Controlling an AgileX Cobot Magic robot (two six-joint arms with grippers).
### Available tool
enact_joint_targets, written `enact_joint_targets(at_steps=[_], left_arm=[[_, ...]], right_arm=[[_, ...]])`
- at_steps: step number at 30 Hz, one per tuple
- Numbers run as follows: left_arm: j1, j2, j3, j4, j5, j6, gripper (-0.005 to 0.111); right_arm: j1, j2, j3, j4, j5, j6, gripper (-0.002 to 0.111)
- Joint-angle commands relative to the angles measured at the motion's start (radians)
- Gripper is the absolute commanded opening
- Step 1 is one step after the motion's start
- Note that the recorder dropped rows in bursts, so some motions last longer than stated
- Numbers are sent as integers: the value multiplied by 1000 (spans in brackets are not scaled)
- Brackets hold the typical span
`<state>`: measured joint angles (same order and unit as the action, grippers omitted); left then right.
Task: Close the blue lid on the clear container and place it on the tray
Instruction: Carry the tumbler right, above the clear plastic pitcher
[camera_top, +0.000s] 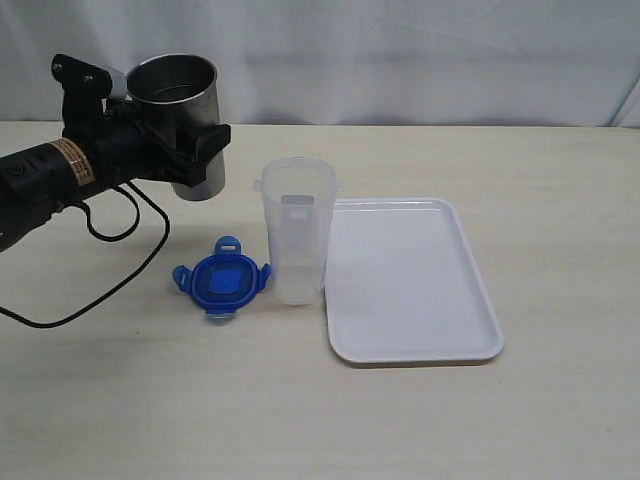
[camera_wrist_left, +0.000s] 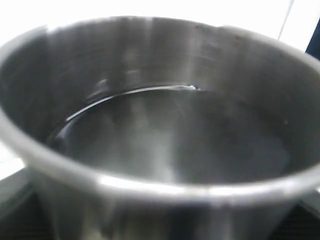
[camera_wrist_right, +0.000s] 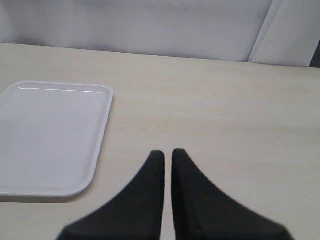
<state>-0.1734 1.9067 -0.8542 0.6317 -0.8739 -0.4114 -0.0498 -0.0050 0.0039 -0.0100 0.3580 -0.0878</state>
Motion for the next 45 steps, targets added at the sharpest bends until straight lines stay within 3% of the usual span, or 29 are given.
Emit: enact_joint_targets(at_steps=[1, 18, 28, 45], left_arm=[[-2, -21, -19, -14, -87, -22, 0], [-2, -21, -117, 15, 5, -38, 0], [-63, -21, -117, 0, 28, -38, 0], [-62, -21, -117, 135, 25, -80, 0]], right_arm=[[-5, 5, -4, 2, -2, -2, 6], [-5, 5, -4, 2, -2, -2, 6], [-5, 5, -4, 2, -2, -2, 6], [-5, 5, -4, 2, -2, -2, 6]])
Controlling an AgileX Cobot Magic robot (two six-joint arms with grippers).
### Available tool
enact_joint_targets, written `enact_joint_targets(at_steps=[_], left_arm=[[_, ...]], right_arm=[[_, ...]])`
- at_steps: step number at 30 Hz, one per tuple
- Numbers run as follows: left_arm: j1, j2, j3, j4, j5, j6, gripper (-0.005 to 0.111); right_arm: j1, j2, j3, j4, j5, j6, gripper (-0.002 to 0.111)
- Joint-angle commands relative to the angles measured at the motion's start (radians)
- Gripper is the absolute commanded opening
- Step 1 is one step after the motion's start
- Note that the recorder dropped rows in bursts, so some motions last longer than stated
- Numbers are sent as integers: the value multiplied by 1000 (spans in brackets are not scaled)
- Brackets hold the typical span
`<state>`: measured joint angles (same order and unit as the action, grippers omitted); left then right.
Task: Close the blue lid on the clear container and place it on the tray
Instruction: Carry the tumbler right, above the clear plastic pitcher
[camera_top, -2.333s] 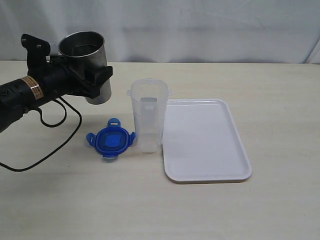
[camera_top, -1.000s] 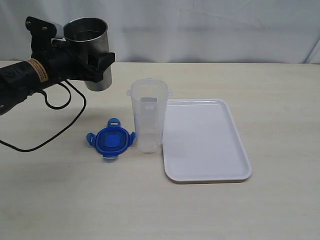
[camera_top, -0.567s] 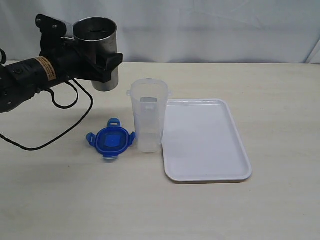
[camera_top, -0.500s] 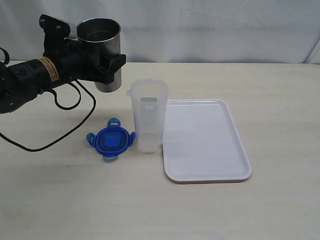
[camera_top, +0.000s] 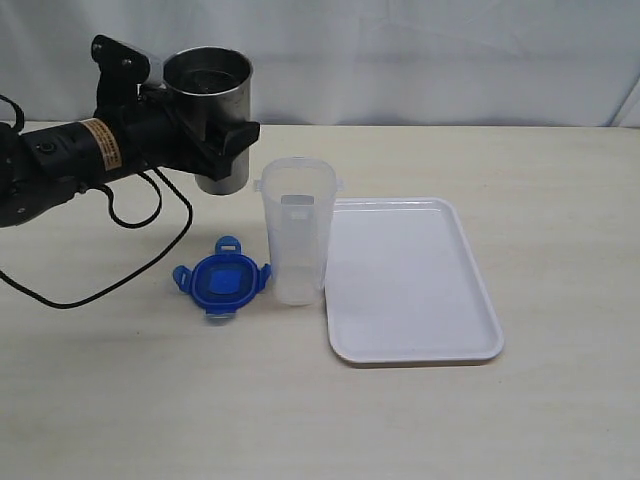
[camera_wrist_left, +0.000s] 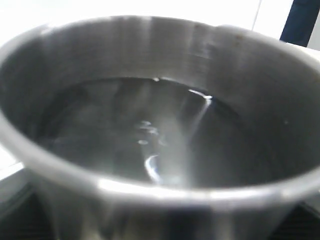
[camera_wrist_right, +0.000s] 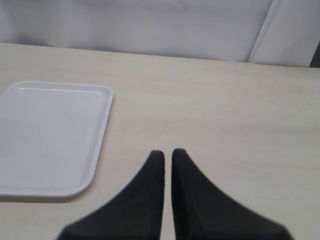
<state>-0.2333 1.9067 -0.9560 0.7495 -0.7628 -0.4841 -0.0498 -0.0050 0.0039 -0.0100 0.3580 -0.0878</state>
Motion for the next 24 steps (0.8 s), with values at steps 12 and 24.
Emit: enact_joint_targets(at_steps=[12, 24], left_arm=[[-3, -21, -15, 23, -147, 16, 0], [-5, -21, -15, -31, -127, -14, 0]], right_arm=[[-5, 5, -4, 2, -2, -2, 6], [-5, 5, -4, 2, -2, -2, 6]])
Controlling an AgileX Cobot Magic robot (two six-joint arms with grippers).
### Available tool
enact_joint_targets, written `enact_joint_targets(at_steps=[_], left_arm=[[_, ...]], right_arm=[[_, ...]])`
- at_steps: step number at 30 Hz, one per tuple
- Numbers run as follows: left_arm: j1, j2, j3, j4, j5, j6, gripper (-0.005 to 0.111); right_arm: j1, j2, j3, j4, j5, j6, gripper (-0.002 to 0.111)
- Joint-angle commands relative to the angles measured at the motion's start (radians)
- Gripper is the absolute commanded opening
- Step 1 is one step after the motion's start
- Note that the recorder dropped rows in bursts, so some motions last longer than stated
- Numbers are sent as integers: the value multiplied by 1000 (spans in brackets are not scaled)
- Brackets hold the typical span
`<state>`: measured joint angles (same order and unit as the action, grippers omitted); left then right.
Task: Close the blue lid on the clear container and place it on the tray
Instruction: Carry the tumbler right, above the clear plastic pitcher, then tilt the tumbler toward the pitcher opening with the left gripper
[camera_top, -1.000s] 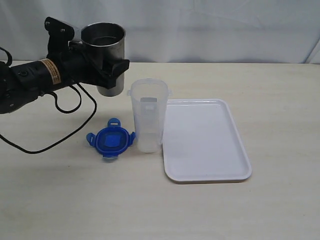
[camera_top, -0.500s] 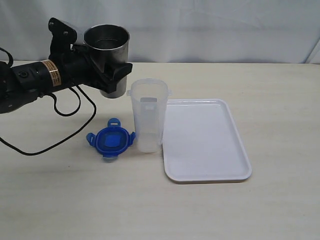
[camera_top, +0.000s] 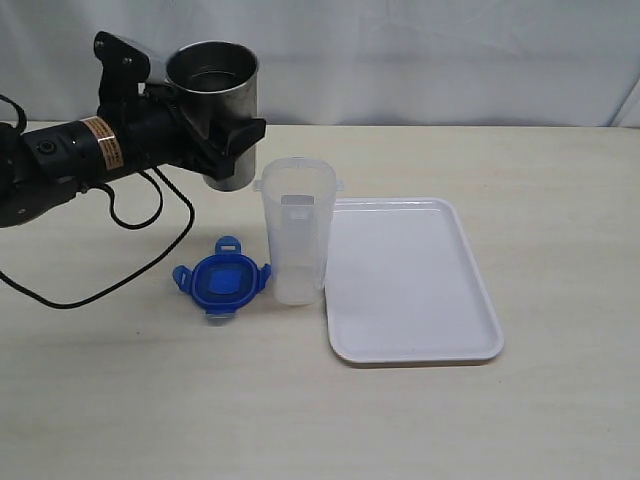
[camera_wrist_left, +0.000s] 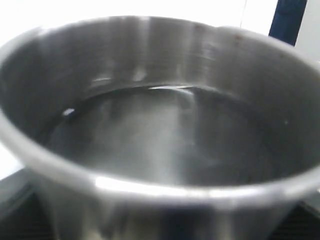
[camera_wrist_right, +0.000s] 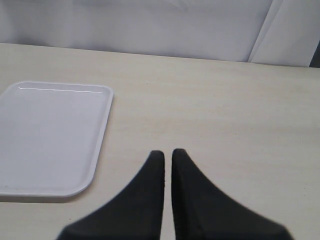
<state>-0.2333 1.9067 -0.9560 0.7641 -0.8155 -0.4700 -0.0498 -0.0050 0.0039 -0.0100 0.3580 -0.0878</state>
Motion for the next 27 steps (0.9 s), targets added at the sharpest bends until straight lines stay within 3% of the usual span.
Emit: enact_joint_targets(at_steps=[1, 27], left_arm=[[-8, -21, -15, -45, -74, -32, 0], [-23, -21, -45, 9, -56, 27, 0]], right_arm=[[-5, 5, -4, 2, -2, -2, 6], [-5, 5, -4, 2, -2, -2, 6]])
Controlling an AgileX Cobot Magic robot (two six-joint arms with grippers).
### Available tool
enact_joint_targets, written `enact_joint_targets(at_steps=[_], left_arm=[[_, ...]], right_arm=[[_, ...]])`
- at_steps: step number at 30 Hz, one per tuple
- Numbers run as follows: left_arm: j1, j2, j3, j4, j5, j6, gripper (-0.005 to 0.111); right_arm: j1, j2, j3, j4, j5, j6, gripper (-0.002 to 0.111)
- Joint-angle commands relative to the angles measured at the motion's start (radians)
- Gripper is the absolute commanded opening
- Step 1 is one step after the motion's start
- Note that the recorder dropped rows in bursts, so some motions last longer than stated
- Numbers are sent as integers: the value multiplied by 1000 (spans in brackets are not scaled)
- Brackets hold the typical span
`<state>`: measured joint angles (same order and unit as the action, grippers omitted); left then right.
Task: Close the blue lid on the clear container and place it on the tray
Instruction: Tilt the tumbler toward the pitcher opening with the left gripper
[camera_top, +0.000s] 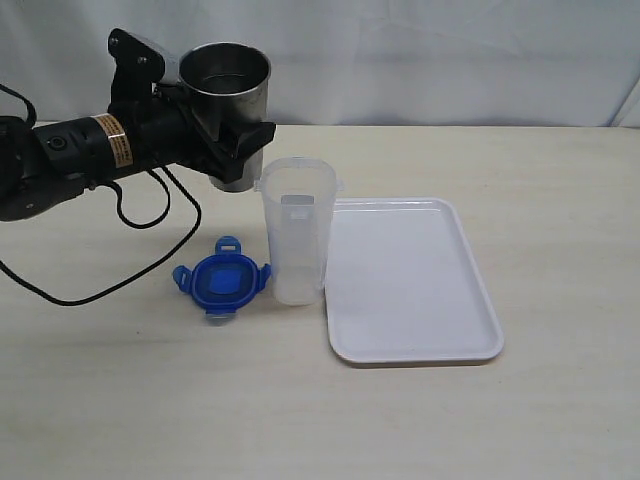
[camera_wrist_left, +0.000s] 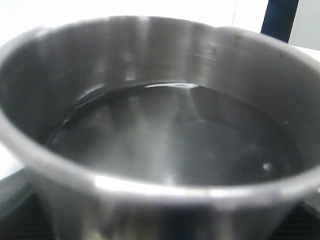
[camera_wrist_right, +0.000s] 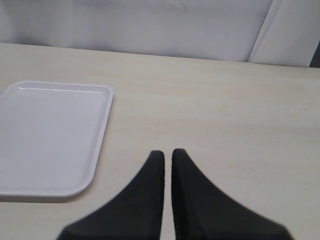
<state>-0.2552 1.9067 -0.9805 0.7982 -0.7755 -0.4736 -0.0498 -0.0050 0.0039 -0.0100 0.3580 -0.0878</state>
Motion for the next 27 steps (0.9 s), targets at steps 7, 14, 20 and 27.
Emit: enact_joint_targets(at_steps=[7, 14, 20, 27], left_arm=[[-1, -21, -20, -23, -94, 86, 0], [-1, -21, -20, -22, -98, 106, 0], [-1, -21, -20, -22, -98, 157, 0], [-1, -21, -20, -22, -98, 201, 0]], right_arm=[[-5, 5, -4, 2, -2, -2, 6], [-5, 5, -4, 2, -2, -2, 6], [-5, 5, -4, 2, -2, -2, 6], [-5, 5, -4, 2, -2, -2, 6]])
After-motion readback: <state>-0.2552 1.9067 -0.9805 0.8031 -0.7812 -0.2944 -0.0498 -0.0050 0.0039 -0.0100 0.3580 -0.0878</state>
